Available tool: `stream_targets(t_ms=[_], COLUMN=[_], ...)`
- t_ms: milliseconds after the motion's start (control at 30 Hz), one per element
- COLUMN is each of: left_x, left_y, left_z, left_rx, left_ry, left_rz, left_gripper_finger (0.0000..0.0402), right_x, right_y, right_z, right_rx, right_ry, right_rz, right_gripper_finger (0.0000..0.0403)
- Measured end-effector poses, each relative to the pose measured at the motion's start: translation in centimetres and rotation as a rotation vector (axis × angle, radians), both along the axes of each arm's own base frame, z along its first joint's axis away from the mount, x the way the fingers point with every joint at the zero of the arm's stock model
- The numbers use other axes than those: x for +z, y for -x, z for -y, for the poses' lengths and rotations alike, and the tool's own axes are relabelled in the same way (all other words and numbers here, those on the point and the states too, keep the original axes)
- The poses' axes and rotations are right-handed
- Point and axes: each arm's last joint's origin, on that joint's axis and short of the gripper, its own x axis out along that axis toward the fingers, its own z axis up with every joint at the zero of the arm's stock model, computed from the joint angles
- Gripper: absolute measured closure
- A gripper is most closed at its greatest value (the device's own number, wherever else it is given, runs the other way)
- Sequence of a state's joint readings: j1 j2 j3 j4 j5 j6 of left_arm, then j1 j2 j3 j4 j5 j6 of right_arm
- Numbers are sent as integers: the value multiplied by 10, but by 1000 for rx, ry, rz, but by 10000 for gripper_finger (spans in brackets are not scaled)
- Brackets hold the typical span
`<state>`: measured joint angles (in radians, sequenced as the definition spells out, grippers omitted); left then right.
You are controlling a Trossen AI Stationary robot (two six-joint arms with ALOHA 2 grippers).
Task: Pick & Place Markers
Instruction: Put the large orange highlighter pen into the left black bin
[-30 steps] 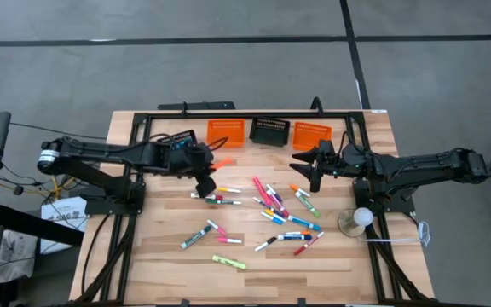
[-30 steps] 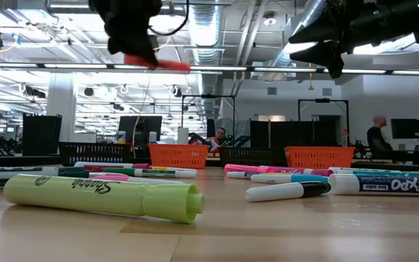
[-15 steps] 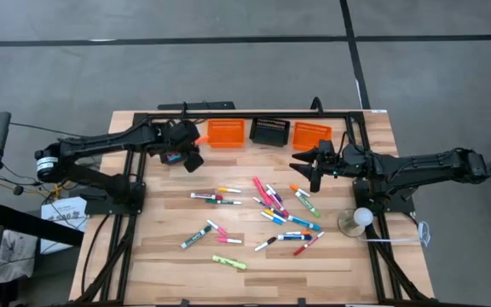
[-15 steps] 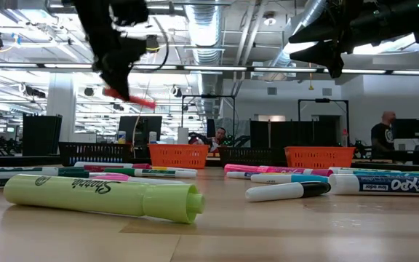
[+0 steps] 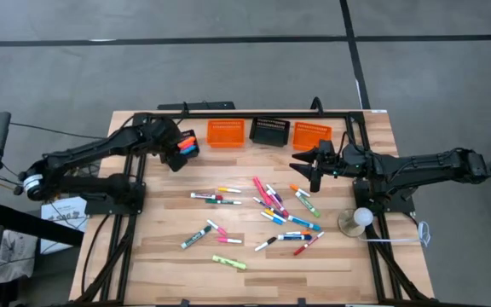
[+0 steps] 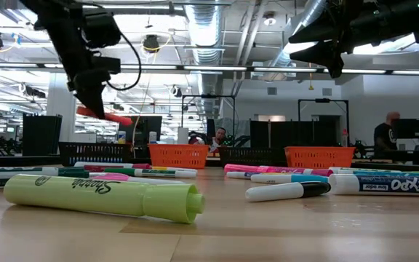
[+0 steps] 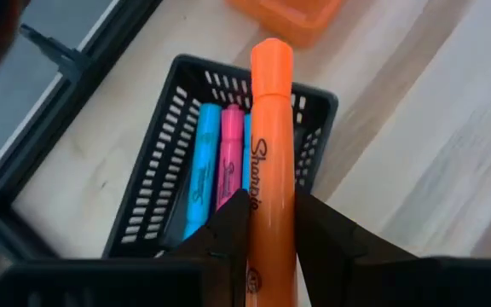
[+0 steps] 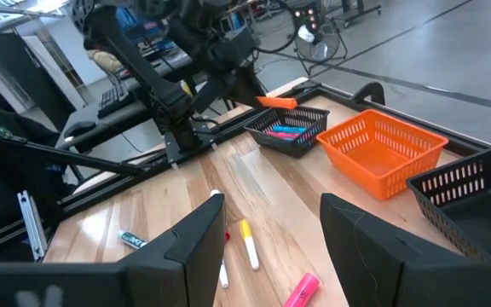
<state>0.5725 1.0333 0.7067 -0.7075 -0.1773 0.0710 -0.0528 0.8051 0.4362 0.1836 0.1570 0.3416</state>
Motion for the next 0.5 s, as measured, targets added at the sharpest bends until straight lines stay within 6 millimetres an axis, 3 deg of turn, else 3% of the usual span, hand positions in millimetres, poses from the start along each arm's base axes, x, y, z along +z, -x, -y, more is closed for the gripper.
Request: stream_targets(t_ms=[200, 500], left_x=[-19, -36], left_y=[8, 15], left_z=[-15, -35], left_rx=[61, 49], left_ry=[0, 55], left_rz=[78, 29], left_gripper_finger=[323, 323], right_x=[0, 0], right_y=[0, 0], right_z=[0, 0], right_rx=[-2, -6], right_ry=[-10, -25], right_rz=[3, 6], right_gripper_finger=[219, 219])
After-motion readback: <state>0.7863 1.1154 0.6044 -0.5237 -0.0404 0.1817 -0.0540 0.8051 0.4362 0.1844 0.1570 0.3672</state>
